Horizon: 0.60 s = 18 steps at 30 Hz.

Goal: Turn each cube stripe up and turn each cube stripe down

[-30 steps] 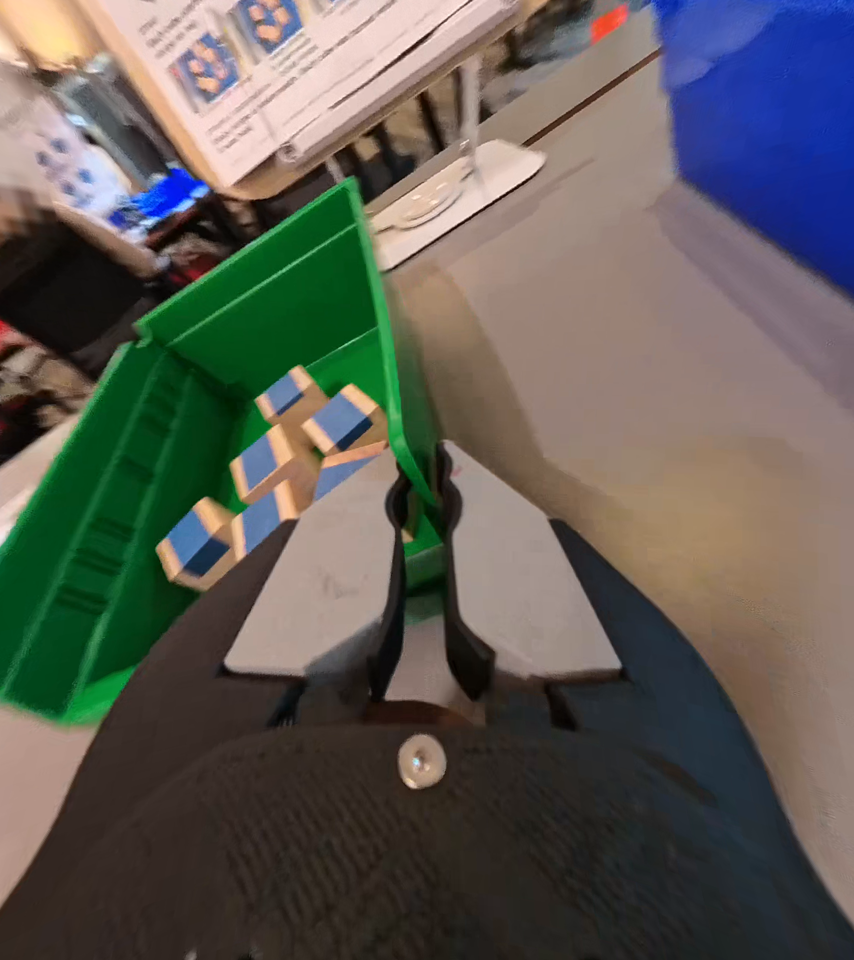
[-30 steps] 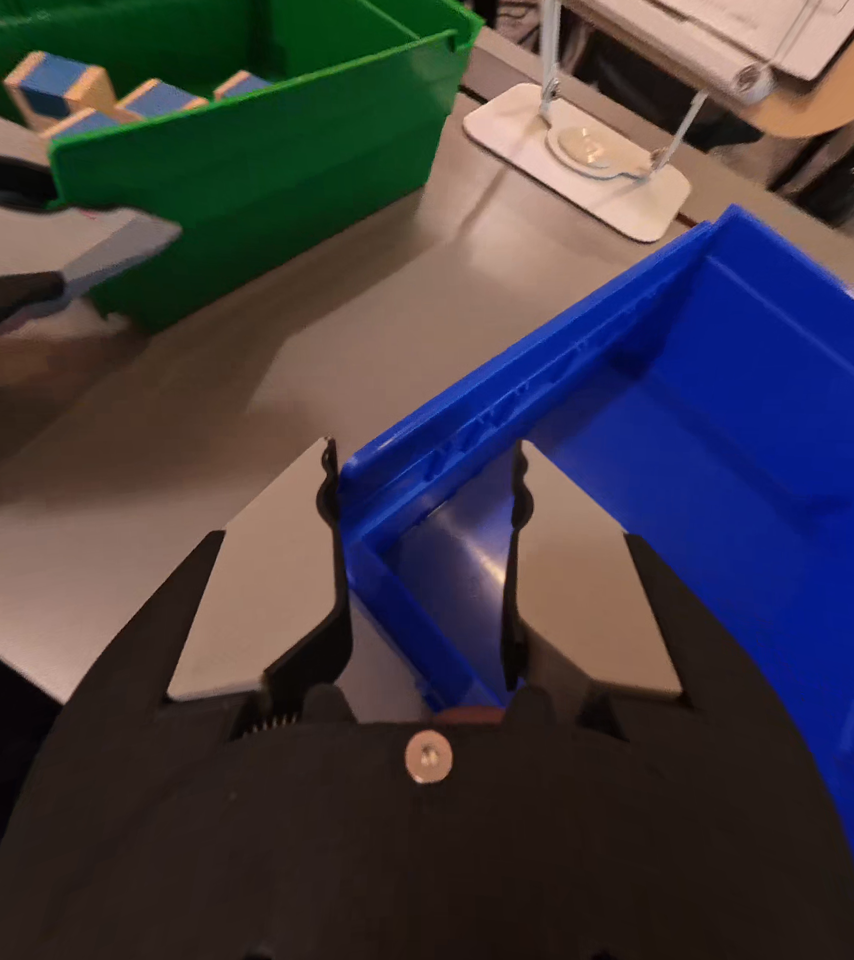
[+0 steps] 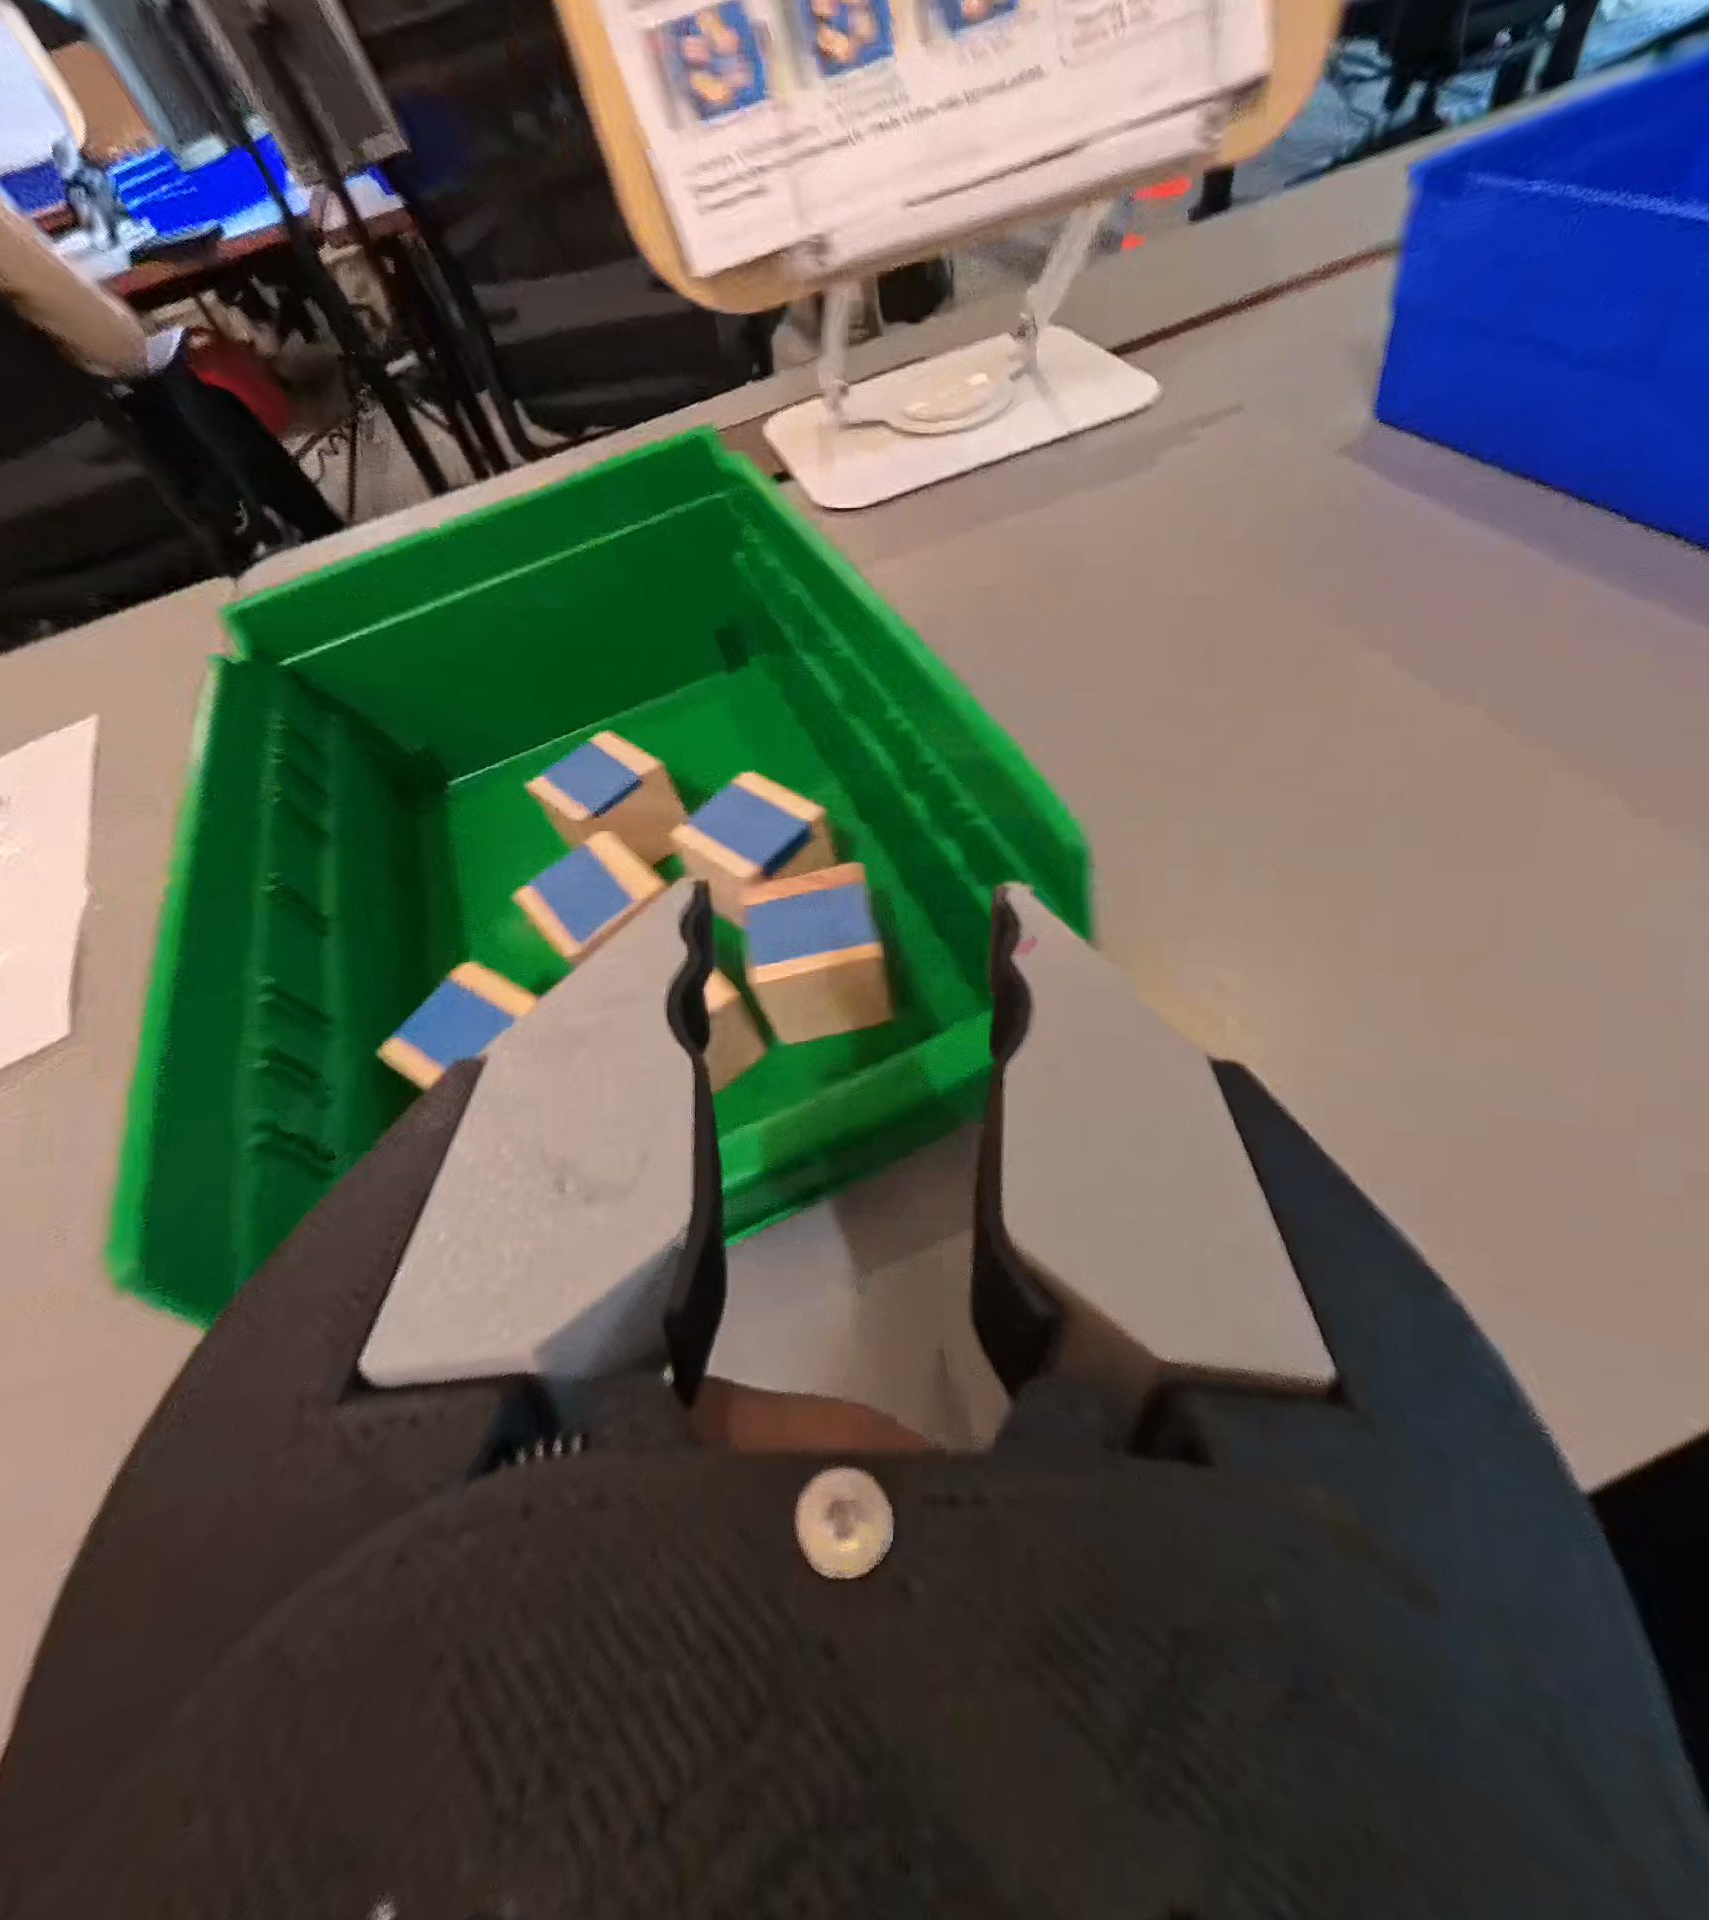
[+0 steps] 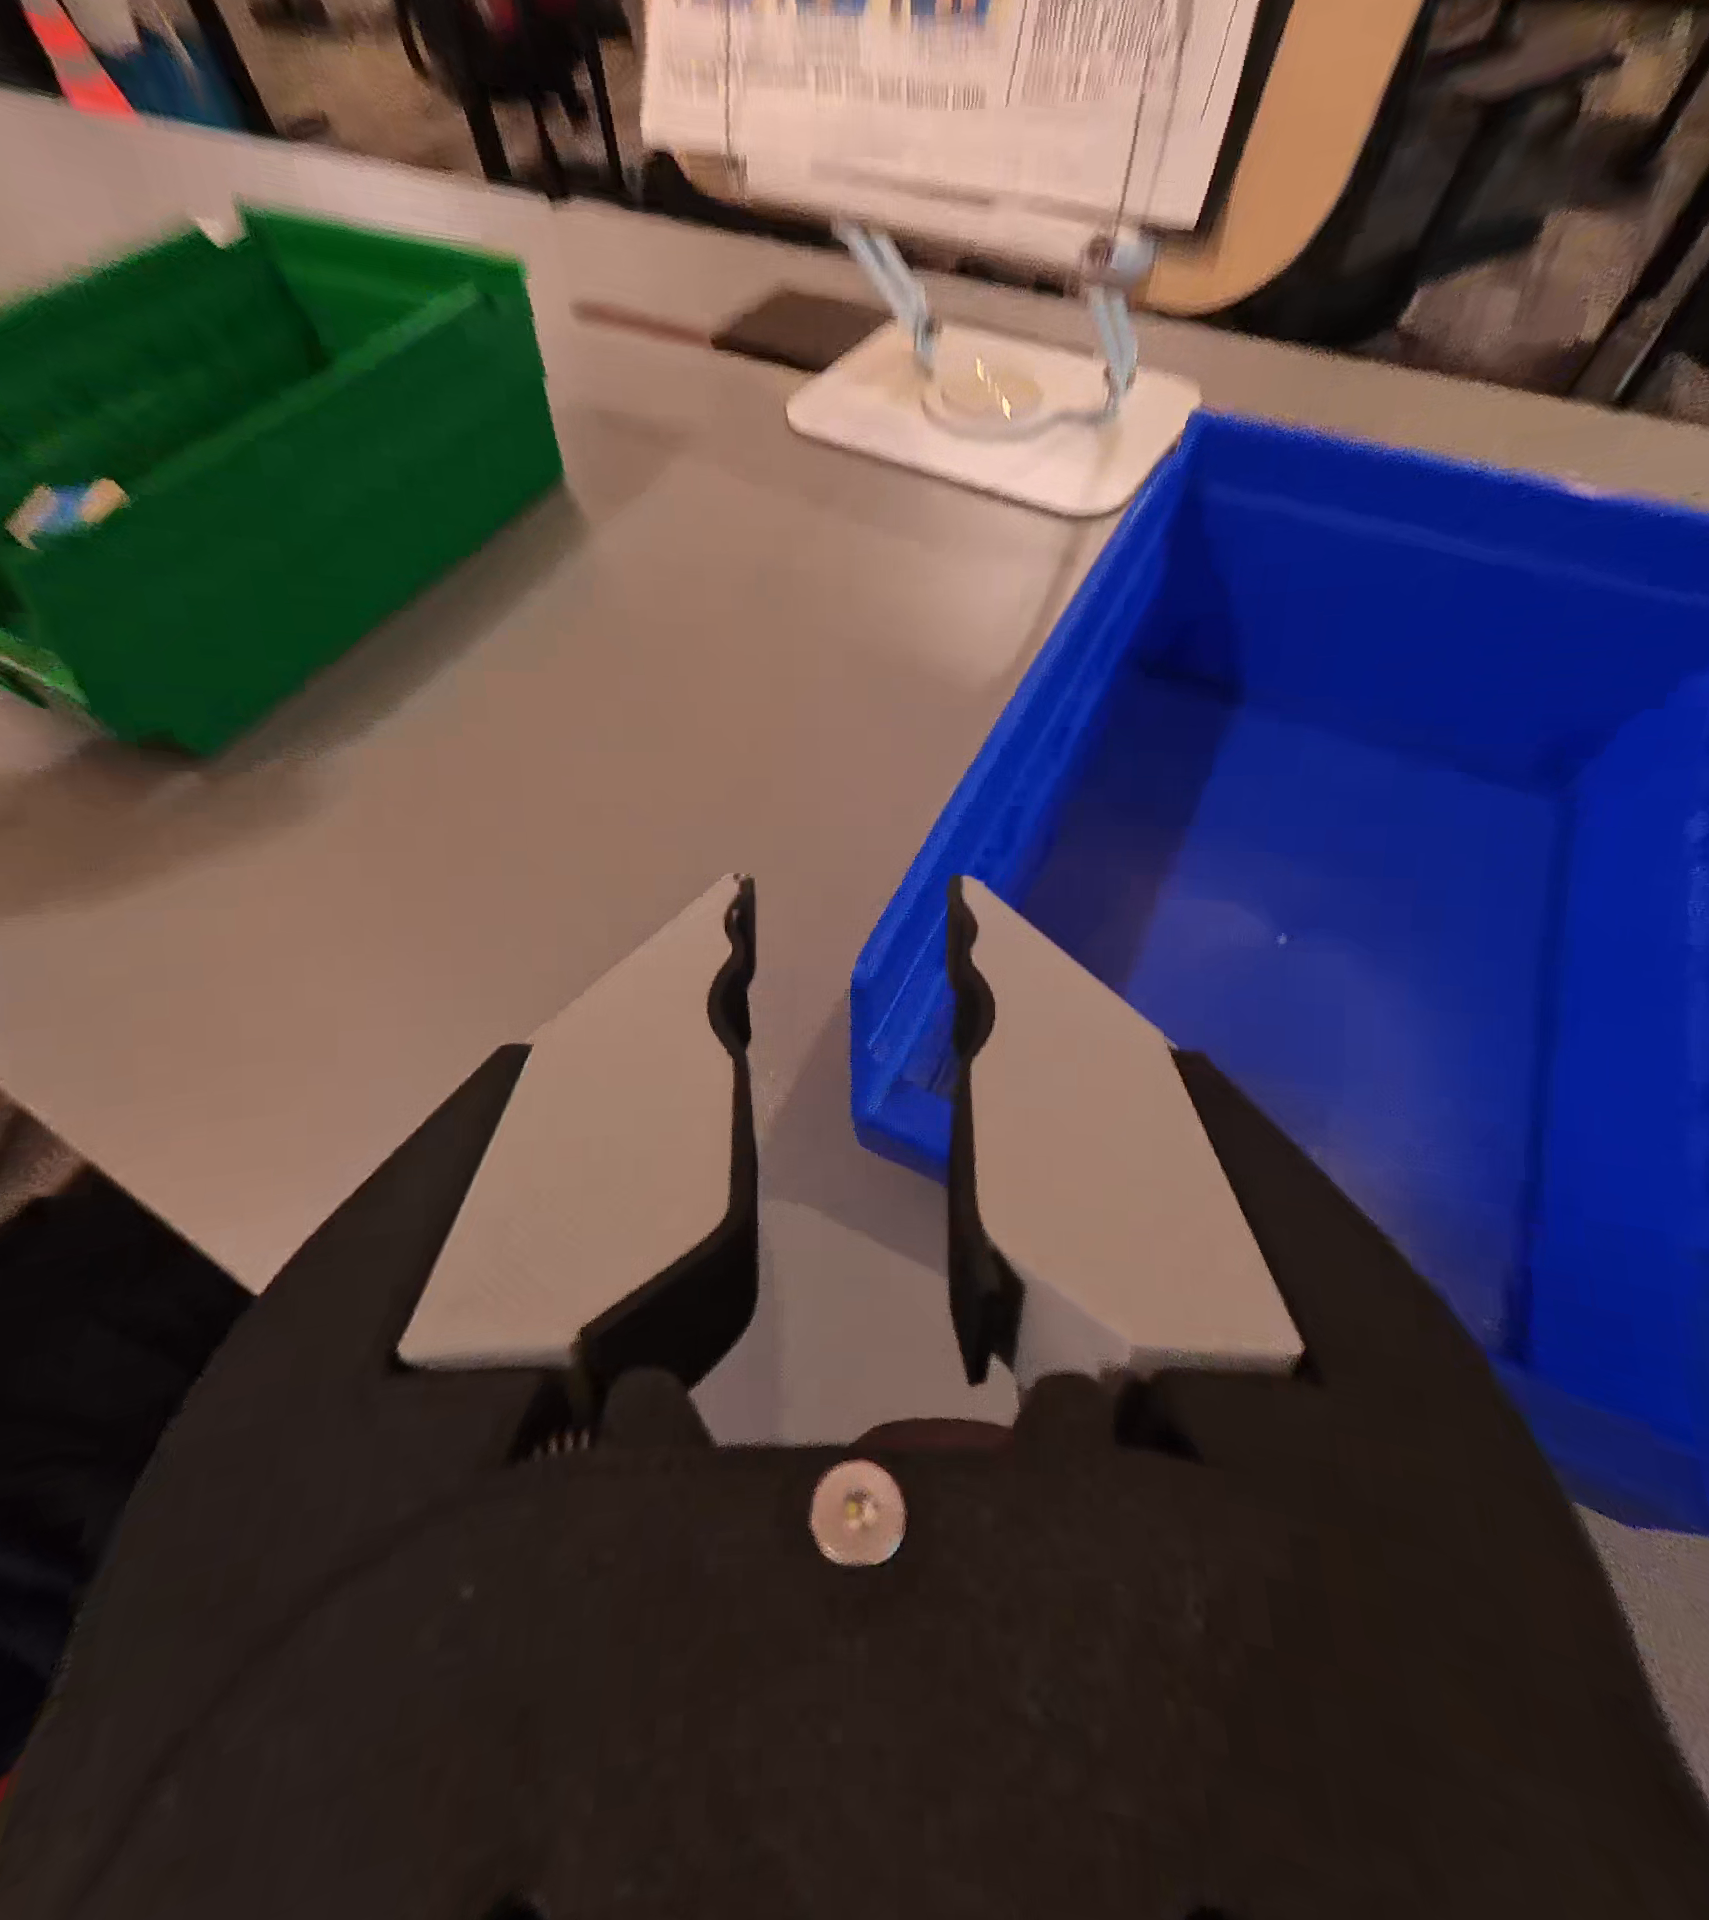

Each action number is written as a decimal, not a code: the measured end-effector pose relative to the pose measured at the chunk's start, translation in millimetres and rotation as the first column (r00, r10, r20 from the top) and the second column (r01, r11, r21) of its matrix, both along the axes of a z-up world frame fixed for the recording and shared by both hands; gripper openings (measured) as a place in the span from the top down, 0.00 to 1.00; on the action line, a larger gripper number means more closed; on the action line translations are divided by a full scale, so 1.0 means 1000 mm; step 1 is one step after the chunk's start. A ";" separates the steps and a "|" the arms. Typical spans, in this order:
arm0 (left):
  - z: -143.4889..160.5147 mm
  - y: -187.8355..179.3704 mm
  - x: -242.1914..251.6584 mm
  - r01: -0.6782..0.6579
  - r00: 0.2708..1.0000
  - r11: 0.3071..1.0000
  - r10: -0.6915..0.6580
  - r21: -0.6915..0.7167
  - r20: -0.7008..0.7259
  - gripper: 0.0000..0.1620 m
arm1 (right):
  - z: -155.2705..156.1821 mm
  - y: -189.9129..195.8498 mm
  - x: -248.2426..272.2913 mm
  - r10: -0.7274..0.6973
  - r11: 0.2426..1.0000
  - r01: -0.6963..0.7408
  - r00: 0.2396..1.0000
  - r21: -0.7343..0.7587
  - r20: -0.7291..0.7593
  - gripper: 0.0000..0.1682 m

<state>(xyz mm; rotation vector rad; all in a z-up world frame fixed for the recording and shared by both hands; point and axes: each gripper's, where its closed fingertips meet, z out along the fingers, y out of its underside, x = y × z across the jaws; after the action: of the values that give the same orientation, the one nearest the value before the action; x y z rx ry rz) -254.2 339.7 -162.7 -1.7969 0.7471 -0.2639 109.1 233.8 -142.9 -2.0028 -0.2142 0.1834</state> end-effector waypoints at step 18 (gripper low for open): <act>-0.049 0.056 -0.019 0.486 0.609 0.813 -0.579 -0.322 -0.542 0.72 | 0.023 -0.022 -0.003 0.091 0.996 -0.088 0.990 0.035 -0.107 0.74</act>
<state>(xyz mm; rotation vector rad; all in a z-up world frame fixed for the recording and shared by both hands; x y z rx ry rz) -273.5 396.1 -211.7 -1.7531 1.8073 -0.1037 106.4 212.1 -120.1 -1.9487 -0.2365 0.3434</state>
